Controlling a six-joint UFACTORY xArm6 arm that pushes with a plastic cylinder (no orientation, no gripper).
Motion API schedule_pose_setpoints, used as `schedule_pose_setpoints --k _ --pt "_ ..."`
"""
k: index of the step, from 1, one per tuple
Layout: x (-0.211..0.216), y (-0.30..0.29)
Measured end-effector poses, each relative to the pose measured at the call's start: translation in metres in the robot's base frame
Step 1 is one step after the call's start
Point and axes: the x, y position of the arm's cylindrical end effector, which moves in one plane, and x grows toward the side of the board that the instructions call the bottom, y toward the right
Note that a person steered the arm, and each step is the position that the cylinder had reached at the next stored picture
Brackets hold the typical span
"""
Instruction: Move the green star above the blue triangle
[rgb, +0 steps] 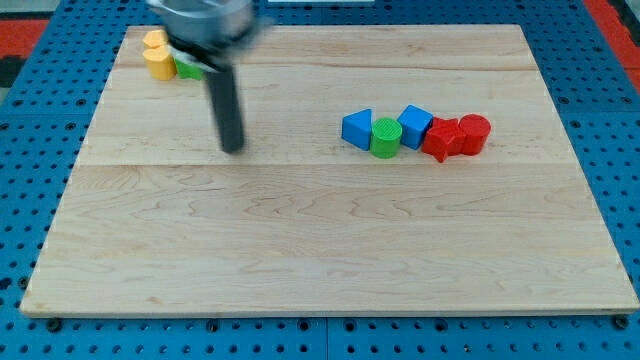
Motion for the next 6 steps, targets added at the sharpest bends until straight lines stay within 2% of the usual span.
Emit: schedule_pose_setpoints --k 1,2,3,4,5,6 --pt "-0.059 -0.11" --pt "-0.097 -0.158" --pt "-0.133 -0.107" --pt "-0.136 0.002" --pt "-0.135 0.034" --pt "-0.114 0.003"
